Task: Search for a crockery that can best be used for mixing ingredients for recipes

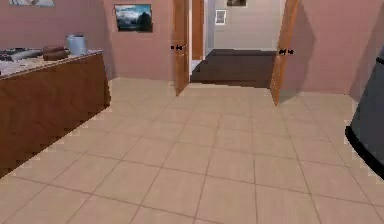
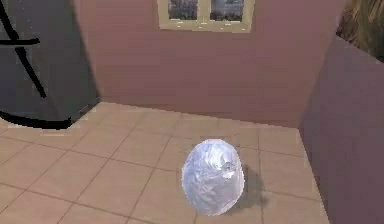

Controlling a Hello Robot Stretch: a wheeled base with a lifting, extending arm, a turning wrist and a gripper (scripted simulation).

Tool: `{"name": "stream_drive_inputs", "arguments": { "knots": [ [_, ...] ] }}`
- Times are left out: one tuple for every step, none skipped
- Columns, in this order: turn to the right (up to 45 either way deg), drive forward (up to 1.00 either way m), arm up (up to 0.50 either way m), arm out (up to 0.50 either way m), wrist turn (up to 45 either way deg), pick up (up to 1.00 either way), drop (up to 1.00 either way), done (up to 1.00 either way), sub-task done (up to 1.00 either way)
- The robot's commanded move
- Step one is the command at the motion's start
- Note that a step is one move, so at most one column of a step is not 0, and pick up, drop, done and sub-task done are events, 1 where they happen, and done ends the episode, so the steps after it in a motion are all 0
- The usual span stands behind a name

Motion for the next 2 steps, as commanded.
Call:
{"name": "stream_drive_inputs", "arguments": {
  "knots": [
    [-36.0, 0.00, 0.00, 0.00, 0.0, 0.00, 0.00, 0.00, 0.00],
    [0.0, 1.00, 0.00, 0.00, 0.0, 0.00, 0.00, 0.00, 0.00]
  ]
}}
